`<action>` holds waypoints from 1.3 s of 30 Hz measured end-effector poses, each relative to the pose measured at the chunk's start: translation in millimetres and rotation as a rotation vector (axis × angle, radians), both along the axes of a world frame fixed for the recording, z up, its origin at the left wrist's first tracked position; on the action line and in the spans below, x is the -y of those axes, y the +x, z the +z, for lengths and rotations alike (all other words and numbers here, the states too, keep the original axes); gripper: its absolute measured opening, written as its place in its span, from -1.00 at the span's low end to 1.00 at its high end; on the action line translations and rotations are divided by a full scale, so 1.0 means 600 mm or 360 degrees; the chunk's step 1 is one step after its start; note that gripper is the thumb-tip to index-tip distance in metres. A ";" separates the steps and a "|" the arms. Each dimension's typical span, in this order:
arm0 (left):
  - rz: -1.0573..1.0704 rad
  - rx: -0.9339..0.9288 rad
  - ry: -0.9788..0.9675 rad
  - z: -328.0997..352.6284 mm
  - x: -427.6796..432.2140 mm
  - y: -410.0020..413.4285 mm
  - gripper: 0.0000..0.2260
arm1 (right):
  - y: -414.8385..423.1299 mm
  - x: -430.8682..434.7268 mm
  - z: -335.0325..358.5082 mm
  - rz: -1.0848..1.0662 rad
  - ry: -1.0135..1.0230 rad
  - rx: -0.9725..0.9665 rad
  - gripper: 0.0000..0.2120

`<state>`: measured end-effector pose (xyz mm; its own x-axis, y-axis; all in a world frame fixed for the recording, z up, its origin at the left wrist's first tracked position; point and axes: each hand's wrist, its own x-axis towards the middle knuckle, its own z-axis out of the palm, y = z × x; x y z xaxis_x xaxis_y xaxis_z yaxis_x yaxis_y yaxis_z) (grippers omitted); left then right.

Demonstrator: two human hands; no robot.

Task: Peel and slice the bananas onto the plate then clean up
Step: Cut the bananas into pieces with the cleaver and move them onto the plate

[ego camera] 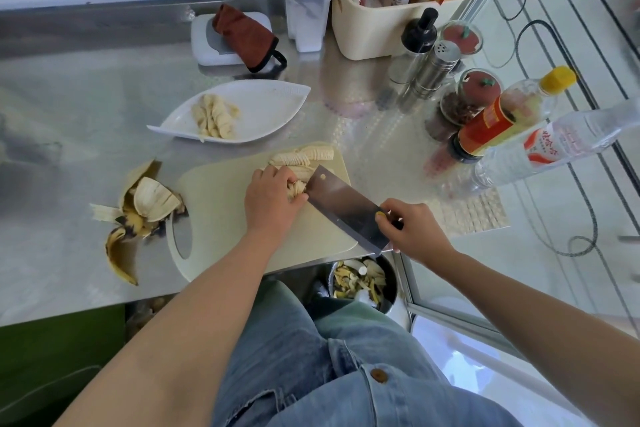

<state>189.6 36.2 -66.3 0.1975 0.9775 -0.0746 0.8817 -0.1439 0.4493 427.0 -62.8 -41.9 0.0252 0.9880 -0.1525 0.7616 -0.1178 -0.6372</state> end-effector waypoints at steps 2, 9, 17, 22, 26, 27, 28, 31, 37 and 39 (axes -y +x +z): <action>-0.0017 0.0001 0.0005 0.000 0.000 -0.001 -0.75 | -0.006 0.005 -0.001 -0.0044 -0.0034 -0.0039 -0.89; 0.0020 -0.0034 0.0067 0.003 0.003 0.005 -0.72 | -0.005 0.019 0.003 -0.0191 -0.0144 -0.0126 -0.85; 0.0032 -0.0240 0.0085 0.008 -0.001 0.022 -0.82 | -0.009 0.023 0.007 -0.0214 -0.0301 -0.0207 -0.83; -0.0062 -0.0313 0.0143 0.009 0.005 0.022 -0.84 | -0.007 0.036 0.009 -0.0228 -0.0294 -0.0253 -0.85; -0.0132 -0.0281 0.0194 0.004 0.014 0.014 -0.87 | -0.011 0.043 0.008 -0.0224 -0.0241 -0.0246 -0.87; -0.0140 -0.0271 0.0205 0.003 0.016 0.012 -0.87 | -0.012 0.045 0.007 -0.0227 -0.0229 -0.0247 -0.88; -0.0142 -0.0269 0.0215 0.002 0.017 0.011 -0.87 | -0.013 0.047 0.006 -0.0232 -0.0212 -0.0247 -0.88; -0.0117 -0.0291 0.0222 0.002 0.014 0.016 -0.81 | -0.012 0.049 0.003 -0.0243 -0.0136 -0.0201 -0.89; -0.0154 -0.0295 0.0178 -0.003 0.004 0.023 -0.82 | -0.008 0.044 0.002 -0.0190 -0.0021 -0.0075 -0.90; -0.0165 -0.0263 0.0178 -0.003 0.003 0.024 -0.85 | -0.011 0.041 0.003 -0.0182 0.0003 -0.0067 -0.90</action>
